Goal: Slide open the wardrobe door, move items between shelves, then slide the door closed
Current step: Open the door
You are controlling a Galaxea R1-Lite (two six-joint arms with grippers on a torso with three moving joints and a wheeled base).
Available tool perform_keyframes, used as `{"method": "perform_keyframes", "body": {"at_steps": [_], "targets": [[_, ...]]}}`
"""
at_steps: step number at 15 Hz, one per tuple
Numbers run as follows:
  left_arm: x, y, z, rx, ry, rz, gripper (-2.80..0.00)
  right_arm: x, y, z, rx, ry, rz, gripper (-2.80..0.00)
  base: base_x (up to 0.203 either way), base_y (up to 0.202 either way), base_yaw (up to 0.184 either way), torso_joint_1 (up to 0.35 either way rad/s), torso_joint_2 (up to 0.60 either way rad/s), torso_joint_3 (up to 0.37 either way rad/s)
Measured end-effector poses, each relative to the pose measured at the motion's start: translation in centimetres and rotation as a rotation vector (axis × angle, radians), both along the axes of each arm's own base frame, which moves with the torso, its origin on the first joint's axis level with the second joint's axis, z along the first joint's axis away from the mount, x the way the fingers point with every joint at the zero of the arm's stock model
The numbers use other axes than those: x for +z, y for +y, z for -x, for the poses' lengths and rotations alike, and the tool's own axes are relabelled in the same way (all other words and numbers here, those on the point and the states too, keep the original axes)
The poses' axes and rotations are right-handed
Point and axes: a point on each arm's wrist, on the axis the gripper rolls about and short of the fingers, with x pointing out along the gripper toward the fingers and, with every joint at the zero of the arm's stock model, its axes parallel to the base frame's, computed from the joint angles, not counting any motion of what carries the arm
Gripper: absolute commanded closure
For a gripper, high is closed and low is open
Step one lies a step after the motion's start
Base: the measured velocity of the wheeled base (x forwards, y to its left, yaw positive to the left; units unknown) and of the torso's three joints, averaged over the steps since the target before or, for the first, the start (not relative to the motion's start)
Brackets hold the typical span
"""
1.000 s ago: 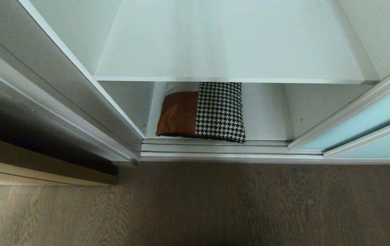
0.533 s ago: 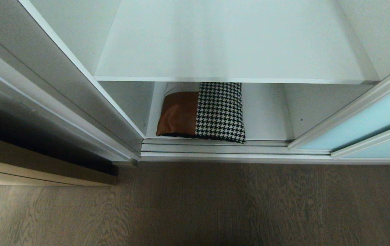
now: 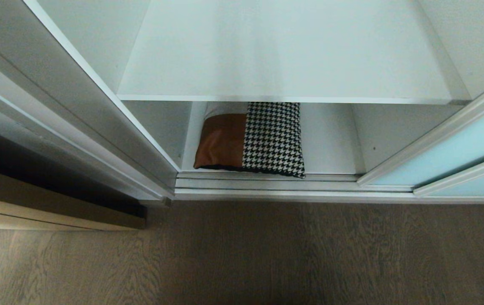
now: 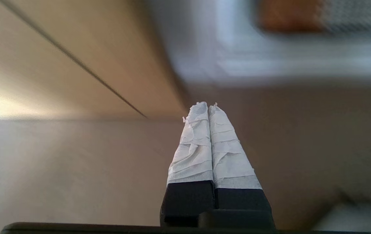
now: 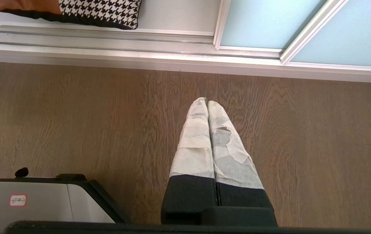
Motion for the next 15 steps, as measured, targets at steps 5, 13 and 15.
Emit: {"method": "perform_keyframes", "body": {"at_steps": [5, 13, 15], "targets": [[-0.72, -0.09, 0.23, -0.04, 0.035, 0.076, 0.0, 0.0, 0.0, 0.0, -0.001, 0.0, 0.0, 0.0, 0.0, 0.0, 0.0, 0.0, 0.0, 0.0], [-0.77, -0.09, 0.25, -0.039, 0.033, 0.074, 0.0, 0.0, 0.0, 0.0, 0.0, 0.0, 0.0, 0.0, 0.0, 0.0, 0.0, 0.0, 0.0, 0.0], [-0.77, -0.09, 0.24, -0.039, 0.033, 0.075, 0.0, 0.0, 0.0, 0.0, 0.0, 0.0, 0.0, 0.0, 0.0, 0.0, 0.0, 0.0, 0.0, 0.0]]}}
